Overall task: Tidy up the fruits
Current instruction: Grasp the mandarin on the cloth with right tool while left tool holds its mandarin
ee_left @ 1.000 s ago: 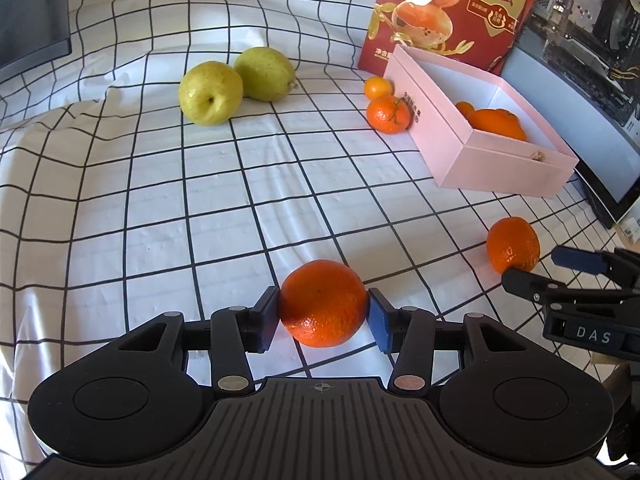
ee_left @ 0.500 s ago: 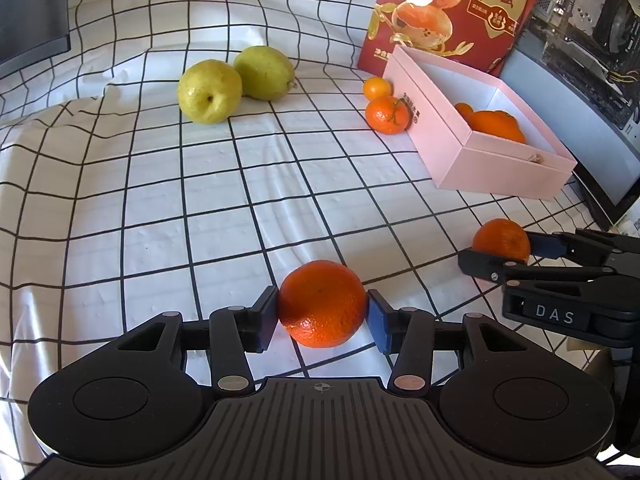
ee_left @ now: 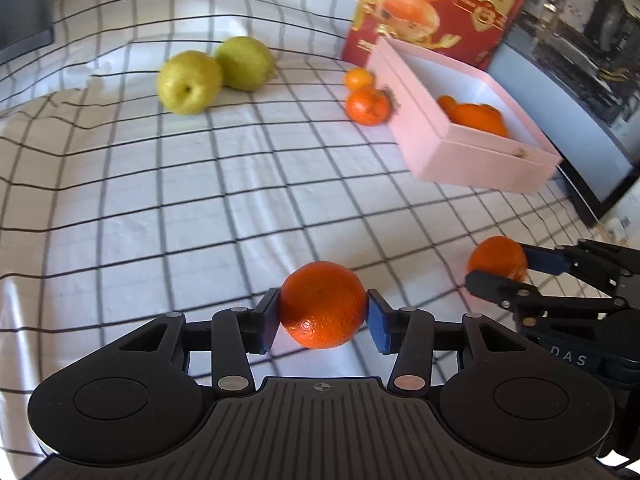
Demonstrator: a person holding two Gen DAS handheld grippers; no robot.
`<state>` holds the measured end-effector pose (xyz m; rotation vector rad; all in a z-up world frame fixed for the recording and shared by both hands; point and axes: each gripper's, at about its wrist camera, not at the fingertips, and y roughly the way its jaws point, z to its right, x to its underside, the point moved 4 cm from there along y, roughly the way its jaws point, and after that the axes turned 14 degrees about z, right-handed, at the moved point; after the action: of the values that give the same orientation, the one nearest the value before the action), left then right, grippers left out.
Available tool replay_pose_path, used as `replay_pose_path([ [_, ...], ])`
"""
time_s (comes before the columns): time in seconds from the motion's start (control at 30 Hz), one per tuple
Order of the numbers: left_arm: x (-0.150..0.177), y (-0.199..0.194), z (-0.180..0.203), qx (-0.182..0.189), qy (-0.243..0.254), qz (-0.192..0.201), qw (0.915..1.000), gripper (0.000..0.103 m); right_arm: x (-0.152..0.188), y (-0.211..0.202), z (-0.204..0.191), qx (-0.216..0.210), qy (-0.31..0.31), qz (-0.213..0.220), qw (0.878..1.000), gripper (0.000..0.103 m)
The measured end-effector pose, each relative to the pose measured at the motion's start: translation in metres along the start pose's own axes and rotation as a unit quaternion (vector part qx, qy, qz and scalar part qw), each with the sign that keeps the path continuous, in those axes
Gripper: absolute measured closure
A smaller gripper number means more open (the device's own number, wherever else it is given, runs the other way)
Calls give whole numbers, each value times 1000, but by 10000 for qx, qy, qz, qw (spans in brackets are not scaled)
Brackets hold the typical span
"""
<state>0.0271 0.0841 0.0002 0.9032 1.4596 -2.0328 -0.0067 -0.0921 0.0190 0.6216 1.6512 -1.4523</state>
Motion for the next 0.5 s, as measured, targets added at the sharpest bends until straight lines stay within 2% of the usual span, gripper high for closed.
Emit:
replay_pose_path([
  [0.23, 5, 4, 28, 375, 168, -120, 9991, 53, 5, -12, 0, -71, -85, -41, 9999, 53],
  [0.5, 11, 5, 35, 443, 309, -178, 9984, 53, 9, -7, 6, 55, 53, -137, 9999, 53],
])
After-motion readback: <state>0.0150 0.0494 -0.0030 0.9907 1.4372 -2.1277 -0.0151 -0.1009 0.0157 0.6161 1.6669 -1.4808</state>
